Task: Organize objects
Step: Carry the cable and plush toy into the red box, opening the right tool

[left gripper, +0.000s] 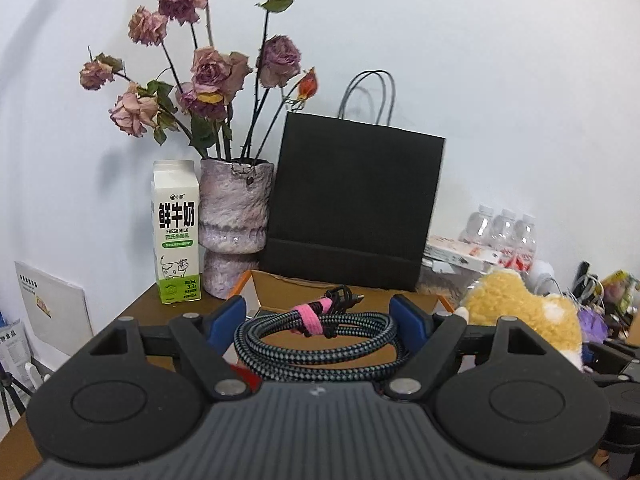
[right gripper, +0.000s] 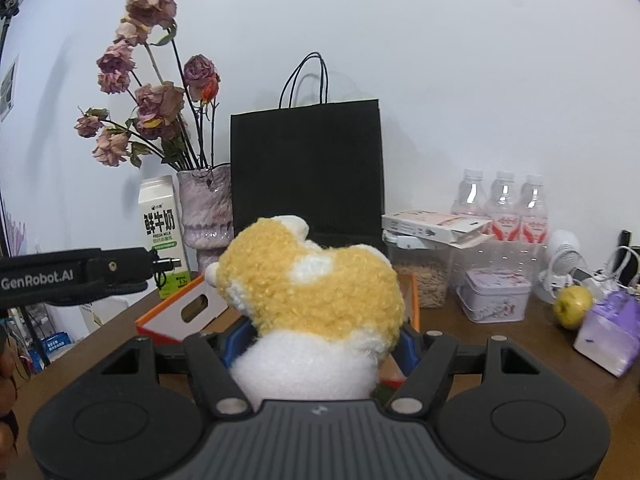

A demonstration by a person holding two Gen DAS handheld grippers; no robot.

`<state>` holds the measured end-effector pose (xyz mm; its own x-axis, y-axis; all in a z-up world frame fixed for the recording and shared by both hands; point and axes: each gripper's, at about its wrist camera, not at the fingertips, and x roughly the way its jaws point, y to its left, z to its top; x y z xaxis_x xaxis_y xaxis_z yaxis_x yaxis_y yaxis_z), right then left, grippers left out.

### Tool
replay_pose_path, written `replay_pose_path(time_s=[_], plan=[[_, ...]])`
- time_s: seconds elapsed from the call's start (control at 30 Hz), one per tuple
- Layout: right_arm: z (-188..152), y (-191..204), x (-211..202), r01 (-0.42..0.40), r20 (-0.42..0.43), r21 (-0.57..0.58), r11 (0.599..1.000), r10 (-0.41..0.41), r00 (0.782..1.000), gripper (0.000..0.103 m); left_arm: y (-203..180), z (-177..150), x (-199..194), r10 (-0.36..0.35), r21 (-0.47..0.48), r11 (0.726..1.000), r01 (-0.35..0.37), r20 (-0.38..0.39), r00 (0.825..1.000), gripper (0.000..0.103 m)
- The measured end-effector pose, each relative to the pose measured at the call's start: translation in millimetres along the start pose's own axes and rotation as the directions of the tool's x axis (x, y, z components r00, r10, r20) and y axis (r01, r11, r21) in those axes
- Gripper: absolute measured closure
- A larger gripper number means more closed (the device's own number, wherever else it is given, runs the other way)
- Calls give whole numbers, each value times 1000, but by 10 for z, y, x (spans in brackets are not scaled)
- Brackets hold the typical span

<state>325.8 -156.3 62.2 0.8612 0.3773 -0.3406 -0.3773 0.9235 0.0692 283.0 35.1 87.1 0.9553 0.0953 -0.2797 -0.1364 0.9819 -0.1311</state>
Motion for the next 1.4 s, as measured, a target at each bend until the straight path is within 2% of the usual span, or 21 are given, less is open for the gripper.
replay_pose_path(time_s=[0.3,0.63,1.0,1.23,1.33,1.37,1.4], plan=[[185,-78,644,-25,-49,44,999,27,998,34,38,147,557,18,-25,1000,-18,-5,1000,24],[197,-183,1178,-13,-101,71,997,20,995,34,68,150,1089,49,-19,999,-50,-37,998,24],[82,-207,1405,26,-120,84,996,-16,993,34,78,26,1424,76,8,997,-76,-50,996,24],[45,-214,1451,42,-136,81,996,-31,990,33,67,-21,1501,62,16,998,-61,-63,996,24],[35,-226,1470,67,-154,83,994,-54,987,28,61,-29,1507,46,8,999,-46,-65,997,18],[35,-238,1479,76,-160,87,993,-61,985,19,66,-28,1506,51,1,999,-51,-64,997,12],[35,-252,1485,84,-165,92,992,-68,984,10,72,-25,1499,53,-3,999,-53,-59,997,0]])
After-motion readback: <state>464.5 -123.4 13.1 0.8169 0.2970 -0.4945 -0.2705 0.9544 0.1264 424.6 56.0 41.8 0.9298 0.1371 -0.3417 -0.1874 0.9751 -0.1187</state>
